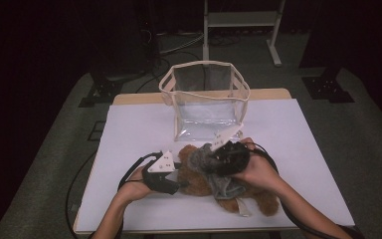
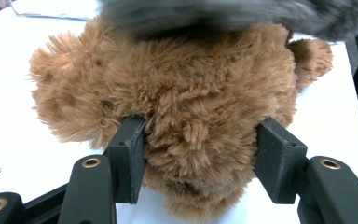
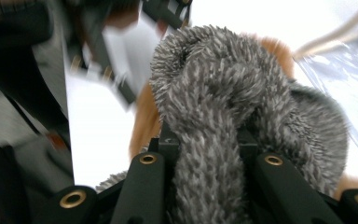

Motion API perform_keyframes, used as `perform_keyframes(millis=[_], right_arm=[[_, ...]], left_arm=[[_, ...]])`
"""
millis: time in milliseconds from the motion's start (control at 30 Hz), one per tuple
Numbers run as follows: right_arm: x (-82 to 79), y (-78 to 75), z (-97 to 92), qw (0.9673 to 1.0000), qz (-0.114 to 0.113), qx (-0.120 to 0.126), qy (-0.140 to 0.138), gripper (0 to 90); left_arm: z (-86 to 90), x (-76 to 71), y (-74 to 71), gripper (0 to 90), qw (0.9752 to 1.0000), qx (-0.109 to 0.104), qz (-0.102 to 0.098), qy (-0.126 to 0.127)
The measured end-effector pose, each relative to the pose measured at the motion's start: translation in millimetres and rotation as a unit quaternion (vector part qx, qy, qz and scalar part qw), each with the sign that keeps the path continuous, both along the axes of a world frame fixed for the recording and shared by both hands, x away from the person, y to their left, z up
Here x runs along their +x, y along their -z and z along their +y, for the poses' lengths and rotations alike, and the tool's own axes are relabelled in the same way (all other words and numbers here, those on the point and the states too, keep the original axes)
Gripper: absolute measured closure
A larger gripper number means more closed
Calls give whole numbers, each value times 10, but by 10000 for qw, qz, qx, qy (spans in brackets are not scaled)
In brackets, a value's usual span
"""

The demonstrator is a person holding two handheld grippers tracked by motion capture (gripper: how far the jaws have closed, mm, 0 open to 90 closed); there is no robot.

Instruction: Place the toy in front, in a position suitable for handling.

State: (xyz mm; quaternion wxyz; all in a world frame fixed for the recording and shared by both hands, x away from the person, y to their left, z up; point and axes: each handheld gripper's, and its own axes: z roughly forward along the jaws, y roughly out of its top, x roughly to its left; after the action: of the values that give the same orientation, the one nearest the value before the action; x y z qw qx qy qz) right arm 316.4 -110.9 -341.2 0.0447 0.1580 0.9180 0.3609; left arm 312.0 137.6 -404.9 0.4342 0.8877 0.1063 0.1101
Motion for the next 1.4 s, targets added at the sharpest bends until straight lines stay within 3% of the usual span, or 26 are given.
perform_keyframes(millis=[67, 133, 267, 367, 600, 733, 833, 1000, 1133, 1233, 1400], right_arm=[[-120, 22, -69, 9999, -100, -53, 21, 719], [-135, 68, -138, 9999, -146, -53, 63, 720], [-13, 151, -269, 9994, 94, 229, 260, 723], [83, 155, -309, 9983, 109, 368, 437, 724], [196, 128, -303, 9976, 131, 370, 575, 722], [53, 54, -220, 9991, -87, 234, 357, 722], [-48, 44, -122, 9996, -125, 239, 129, 722], [-142, 129, 68, 9995, 0, 279, -163, 721], [-198, 289, 176, 9990, 169, 111, -407, 720], [-185, 303, 129, 9991, 184, 136, -363, 721], [-77, 97, -79, 9994, 40, 339, -34, 719]], left_arm=[[-4, 15, -1, 413, 10000, -27, 16, -34], [-6, 16, -2, 406, 10000, -54, 1, -53], [43, 25, -1, 387, 9998, -93, 37, -143], [98, 65, 34, 416, 9997, -71, 119, -222], [75, 103, 78, 517, 9994, -155, 115, -282], [77, 121, 86, 531, 9993, -171, 150, -297], [48, 119, 77, 531, 9993, -151, 139, -321], [44, 124, 74, 530, 9991, -216, 151, -332], [55, 128, 88, 526, 9990, -235, 232, -288], [59, 119, 93, 518, 9991, -242, 251, -260], [23, 86, 92, 504, 9996, -100, 236, -123]])
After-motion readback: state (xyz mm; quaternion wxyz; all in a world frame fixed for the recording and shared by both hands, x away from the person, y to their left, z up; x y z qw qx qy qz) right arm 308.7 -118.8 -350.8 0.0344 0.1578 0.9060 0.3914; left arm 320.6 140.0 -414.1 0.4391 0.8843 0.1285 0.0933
